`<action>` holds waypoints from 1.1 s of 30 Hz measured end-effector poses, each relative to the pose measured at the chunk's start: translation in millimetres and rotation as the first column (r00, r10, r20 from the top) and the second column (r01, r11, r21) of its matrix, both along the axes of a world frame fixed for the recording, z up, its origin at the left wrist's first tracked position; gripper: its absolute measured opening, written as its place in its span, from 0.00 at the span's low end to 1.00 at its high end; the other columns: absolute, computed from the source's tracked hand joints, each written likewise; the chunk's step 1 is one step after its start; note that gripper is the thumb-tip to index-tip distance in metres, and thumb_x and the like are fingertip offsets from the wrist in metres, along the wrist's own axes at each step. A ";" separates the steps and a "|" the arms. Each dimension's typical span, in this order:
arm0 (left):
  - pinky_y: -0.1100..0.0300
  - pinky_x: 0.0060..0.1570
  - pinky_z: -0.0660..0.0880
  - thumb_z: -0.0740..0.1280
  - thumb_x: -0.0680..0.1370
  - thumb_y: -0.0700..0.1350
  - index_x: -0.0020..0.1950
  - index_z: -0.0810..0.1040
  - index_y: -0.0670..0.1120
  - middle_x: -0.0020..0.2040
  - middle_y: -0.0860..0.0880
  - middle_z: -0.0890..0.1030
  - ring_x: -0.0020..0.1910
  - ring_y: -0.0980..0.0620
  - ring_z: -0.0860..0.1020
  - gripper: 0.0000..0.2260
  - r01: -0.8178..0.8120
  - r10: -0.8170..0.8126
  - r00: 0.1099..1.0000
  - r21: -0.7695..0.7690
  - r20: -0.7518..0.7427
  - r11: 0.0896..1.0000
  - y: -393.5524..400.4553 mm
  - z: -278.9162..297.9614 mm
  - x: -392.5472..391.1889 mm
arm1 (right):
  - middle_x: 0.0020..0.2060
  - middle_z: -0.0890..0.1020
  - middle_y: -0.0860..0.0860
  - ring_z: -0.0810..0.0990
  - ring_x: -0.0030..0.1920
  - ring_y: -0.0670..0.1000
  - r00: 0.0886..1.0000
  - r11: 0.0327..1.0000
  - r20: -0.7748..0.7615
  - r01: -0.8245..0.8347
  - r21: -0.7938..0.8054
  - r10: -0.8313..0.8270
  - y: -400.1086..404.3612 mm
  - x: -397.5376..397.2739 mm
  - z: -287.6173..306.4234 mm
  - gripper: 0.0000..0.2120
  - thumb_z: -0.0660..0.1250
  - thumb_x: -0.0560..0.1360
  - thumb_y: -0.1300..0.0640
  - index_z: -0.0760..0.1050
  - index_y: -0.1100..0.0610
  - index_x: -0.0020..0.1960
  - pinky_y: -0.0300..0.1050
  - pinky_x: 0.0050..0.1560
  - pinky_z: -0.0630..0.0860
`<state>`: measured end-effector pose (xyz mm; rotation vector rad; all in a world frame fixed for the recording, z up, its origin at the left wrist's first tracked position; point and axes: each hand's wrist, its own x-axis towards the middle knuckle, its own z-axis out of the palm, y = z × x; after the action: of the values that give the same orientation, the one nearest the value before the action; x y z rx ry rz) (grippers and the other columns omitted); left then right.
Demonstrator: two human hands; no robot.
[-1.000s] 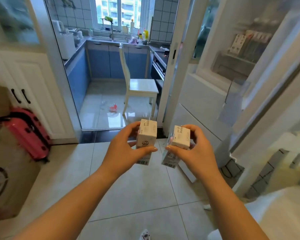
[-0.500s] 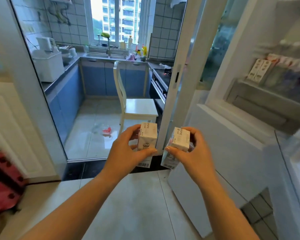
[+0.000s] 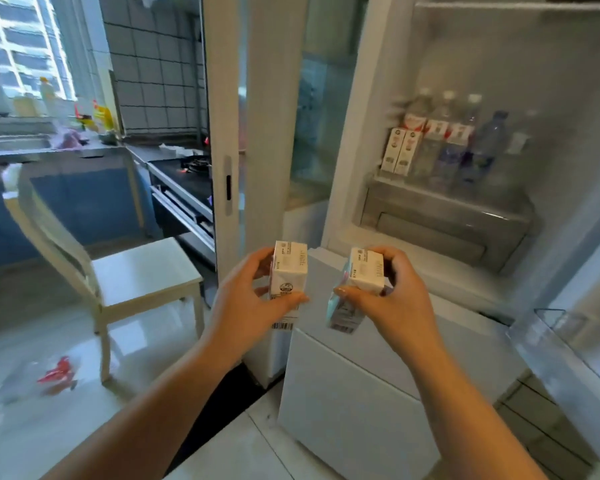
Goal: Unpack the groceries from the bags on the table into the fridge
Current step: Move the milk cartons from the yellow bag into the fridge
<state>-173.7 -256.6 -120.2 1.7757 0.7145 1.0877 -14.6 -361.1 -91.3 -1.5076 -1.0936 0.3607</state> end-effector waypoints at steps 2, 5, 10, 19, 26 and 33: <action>0.70 0.42 0.76 0.74 0.59 0.54 0.58 0.69 0.62 0.52 0.62 0.77 0.51 0.69 0.76 0.29 0.072 -0.071 0.997 -0.009 0.025 0.997 27.4 2.0 22.9 | 0.49 0.75 0.38 0.76 0.46 0.33 0.998 0.998 0.008 0.068 0.011 -0.068 15.7 16.3 5.2 0.24 0.76 0.65 0.60 0.70 0.49 0.56 0.27 0.41 0.76; 0.67 0.44 0.78 0.74 0.59 0.52 0.58 0.70 0.59 0.53 0.60 0.77 0.51 0.67 0.77 0.29 0.166 -0.165 0.985 -0.007 0.054 0.986 65.5 6.6 63.3 | 0.49 0.76 0.40 0.76 0.47 0.32 0.989 0.989 0.023 0.143 0.036 -0.143 41.2 46.5 12.9 0.24 0.76 0.65 0.60 0.70 0.50 0.56 0.28 0.40 0.76; 0.69 0.43 0.77 0.73 0.62 0.50 0.57 0.69 0.61 0.53 0.62 0.76 0.53 0.69 0.75 0.26 0.274 -0.276 0.958 0.046 0.080 0.961 122.9 21.0 145.9 | 0.49 0.78 0.41 0.78 0.48 0.38 0.966 0.964 0.037 0.253 0.084 -0.257 90.1 115.7 24.7 0.25 0.77 0.64 0.60 0.70 0.50 0.57 0.30 0.39 0.77; 0.67 0.45 0.77 0.75 0.63 0.49 0.55 0.68 0.65 0.53 0.63 0.77 0.53 0.65 0.77 0.27 0.316 -0.325 0.930 0.077 0.172 0.946 192.6 55.2 302.1 | 0.48 0.80 0.43 0.79 0.45 0.36 0.928 0.915 0.034 0.357 0.189 -0.370 160.2 261.7 61.5 0.25 0.76 0.64 0.62 0.71 0.48 0.56 0.30 0.39 0.76; 0.58 0.51 0.79 0.76 0.65 0.46 0.68 0.69 0.54 0.59 0.58 0.77 0.56 0.59 0.76 0.33 0.361 -0.367 0.913 0.067 0.176 0.930 224.5 79.2 399.1 | 0.48 0.80 0.42 0.80 0.46 0.37 0.881 0.862 0.054 0.445 0.244 -0.470 190.3 343.8 86.5 0.24 0.76 0.65 0.63 0.72 0.46 0.55 0.35 0.43 0.78; 0.56 0.55 0.75 0.75 0.68 0.45 0.68 0.68 0.55 0.62 0.54 0.76 0.57 0.57 0.74 0.31 0.374 -0.377 0.914 0.049 0.147 0.926 244.8 90.0 480.2 | 0.50 0.79 0.42 0.78 0.47 0.37 0.862 0.860 0.079 0.483 0.165 -0.500 203.6 398.5 96.4 0.26 0.75 0.67 0.59 0.70 0.53 0.62 0.31 0.42 0.76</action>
<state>306.5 -11.8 -30.2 1.7323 0.2510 0.9546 383.8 -157.4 5.1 -1.6337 -0.7629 -0.1642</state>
